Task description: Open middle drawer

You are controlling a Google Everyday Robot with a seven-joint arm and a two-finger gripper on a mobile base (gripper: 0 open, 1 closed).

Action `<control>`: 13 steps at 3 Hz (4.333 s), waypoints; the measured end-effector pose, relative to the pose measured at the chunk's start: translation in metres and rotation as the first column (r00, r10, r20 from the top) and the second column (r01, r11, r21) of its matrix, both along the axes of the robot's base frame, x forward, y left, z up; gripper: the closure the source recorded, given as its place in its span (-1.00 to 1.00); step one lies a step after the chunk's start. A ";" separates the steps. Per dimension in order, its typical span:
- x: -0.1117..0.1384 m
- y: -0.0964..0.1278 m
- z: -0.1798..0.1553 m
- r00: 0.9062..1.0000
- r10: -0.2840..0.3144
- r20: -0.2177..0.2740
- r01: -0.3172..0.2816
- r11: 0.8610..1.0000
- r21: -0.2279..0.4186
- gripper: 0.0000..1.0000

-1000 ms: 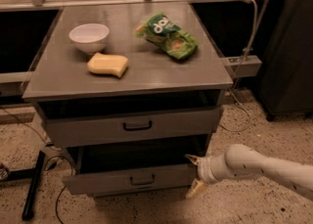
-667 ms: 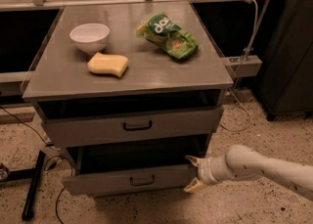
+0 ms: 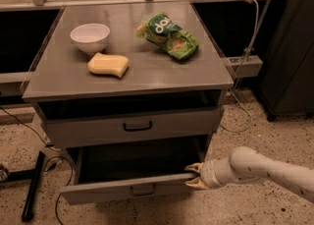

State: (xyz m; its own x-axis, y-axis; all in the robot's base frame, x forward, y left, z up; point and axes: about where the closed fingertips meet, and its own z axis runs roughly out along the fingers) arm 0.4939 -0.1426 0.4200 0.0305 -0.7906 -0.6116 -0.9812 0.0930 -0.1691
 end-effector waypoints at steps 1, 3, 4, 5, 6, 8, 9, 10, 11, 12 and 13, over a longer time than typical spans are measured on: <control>0.000 0.000 0.005 1.000 0.000 0.000 0.000 1.000 0.000 1.00; -0.032 -0.008 0.000 1.000 -0.005 -0.015 0.005 1.000 0.013 0.64; -0.032 -0.008 0.000 1.000 -0.005 -0.016 0.005 1.000 0.013 0.16; -0.032 -0.008 0.000 1.000 -0.005 -0.016 0.005 1.000 0.013 -0.30; -0.032 -0.008 0.004 1.000 -0.005 -0.016 0.005 1.000 0.013 -0.75; -0.053 -0.013 -0.006 0.999 0.012 -0.042 -0.010 0.999 0.039 -0.26; -0.053 -0.013 -0.002 0.999 0.012 -0.043 -0.010 0.999 0.039 0.22; -0.053 -0.013 0.003 0.999 0.012 -0.043 -0.010 0.999 0.039 0.68; -0.053 -0.013 0.006 0.999 0.012 -0.043 -0.011 0.999 0.039 1.00; -0.076 -0.007 0.008 0.998 0.053 -0.036 -0.051 0.997 0.058 1.00; -0.076 -0.007 0.008 0.998 0.053 -0.036 -0.051 0.997 0.058 0.63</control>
Offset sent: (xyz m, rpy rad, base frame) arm -0.2784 -0.0753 -0.0378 0.1063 0.1270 -0.0453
